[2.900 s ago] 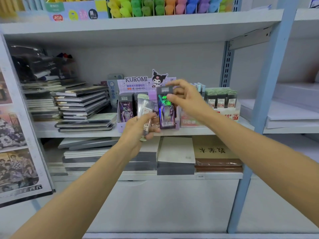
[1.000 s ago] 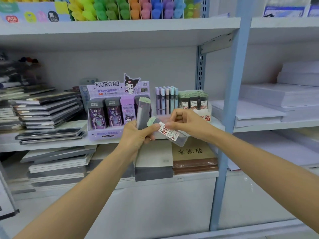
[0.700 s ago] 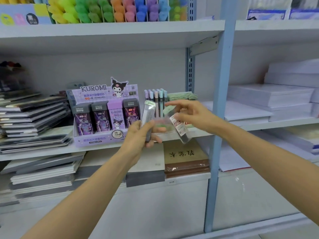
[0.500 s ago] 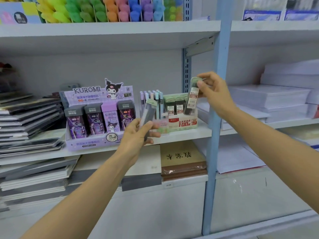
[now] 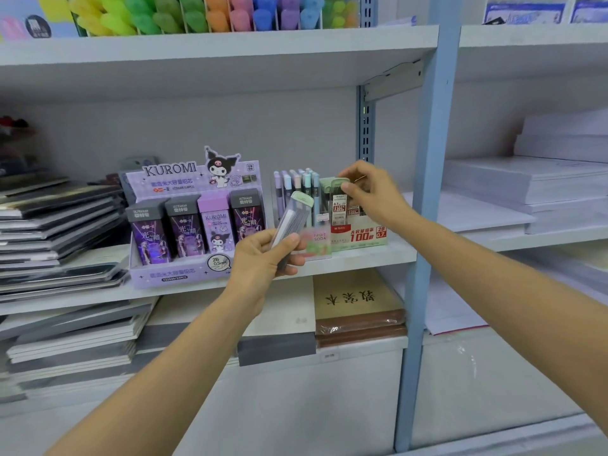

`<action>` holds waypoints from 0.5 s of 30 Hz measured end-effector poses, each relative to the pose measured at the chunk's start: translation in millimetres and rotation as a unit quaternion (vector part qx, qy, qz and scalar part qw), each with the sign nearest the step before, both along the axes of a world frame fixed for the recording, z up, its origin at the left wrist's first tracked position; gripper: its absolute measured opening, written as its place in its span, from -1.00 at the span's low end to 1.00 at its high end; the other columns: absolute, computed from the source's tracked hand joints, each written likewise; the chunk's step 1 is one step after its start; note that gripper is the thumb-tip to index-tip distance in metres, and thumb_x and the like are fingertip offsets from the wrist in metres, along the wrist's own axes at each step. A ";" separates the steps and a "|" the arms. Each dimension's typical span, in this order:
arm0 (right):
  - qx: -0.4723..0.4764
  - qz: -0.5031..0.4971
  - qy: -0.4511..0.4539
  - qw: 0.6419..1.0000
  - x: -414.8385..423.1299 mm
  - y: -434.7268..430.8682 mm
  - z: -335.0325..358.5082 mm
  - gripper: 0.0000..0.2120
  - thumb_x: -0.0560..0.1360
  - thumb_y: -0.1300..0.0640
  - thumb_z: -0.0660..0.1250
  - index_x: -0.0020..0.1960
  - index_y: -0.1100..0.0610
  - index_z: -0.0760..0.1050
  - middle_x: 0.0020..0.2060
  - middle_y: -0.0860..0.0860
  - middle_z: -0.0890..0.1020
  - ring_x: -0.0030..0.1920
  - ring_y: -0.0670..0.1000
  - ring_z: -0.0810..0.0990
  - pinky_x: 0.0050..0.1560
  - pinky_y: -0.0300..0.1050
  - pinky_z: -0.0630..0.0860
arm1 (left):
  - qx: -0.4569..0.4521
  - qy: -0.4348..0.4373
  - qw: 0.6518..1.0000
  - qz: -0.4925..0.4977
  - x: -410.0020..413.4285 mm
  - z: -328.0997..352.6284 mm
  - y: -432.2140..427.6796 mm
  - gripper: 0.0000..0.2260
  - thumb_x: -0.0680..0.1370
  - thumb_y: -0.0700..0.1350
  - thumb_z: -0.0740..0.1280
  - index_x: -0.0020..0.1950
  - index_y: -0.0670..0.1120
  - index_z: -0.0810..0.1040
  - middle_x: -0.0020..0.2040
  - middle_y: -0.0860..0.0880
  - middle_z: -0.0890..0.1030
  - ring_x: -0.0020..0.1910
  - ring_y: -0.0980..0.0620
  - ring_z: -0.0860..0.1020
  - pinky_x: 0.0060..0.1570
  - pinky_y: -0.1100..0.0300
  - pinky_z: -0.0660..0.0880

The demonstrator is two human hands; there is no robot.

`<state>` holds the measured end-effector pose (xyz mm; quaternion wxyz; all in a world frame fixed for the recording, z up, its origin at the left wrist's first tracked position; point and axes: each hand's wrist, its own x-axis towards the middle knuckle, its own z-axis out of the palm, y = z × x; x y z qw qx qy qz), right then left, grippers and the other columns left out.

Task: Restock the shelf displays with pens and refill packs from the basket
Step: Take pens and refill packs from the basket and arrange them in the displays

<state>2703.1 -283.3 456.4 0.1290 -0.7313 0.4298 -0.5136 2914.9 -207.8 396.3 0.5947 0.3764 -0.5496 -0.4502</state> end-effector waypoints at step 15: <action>-0.055 -0.034 0.070 0.995 4.4 10.4 0.0 -0.67 0.56 0.22 0.31 0.32 0.06 0.51 0.05 -0.07 0.49 -0.13 -0.14 0.48 0.13 -0.16 0.52 | 0.030 0.022 0.998 -0.053 1.1 2.7 4.0 -0.68 0.37 -0.08 0.46 0.07 -0.18 0.62 -0.16 -0.11 0.71 -0.35 0.08 0.63 -0.37 0.30 0.55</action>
